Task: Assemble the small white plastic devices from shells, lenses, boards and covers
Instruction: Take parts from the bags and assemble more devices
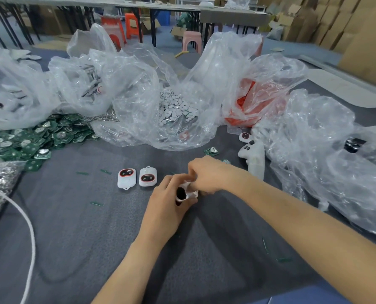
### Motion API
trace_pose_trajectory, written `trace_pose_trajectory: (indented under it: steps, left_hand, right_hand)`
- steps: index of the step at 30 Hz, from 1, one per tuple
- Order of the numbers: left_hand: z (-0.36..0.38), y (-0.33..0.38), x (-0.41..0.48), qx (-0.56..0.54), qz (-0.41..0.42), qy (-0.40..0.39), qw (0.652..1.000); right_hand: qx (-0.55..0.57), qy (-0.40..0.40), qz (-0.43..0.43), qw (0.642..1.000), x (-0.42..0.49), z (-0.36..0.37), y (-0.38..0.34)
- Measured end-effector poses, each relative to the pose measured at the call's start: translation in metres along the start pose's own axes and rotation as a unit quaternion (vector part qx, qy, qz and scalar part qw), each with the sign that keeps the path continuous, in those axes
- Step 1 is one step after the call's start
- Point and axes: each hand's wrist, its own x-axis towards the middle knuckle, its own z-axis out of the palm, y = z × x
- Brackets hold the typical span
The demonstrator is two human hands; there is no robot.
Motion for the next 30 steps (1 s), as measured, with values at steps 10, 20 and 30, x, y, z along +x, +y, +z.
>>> trace_pose_trajectory:
  steps: [10,20,30]
  left_hand:
    - [0.002,0.000,0.004,0.048,-0.013,-0.026,0.998]
    - [0.000,0.000,0.004,-0.019,-0.045,-0.023,0.999]
    - [-0.001,0.001,0.002,-0.064,-0.059,0.006,0.996]
  right_hand:
    - [-0.025,0.258,0.131,0.957,0.056,-0.062,0.110]
    - [-0.097,0.268,0.170,0.943,0.082,-0.043,0.128]
    - [-0.183,0.267,0.213,0.922,0.097,-0.044,0.113]
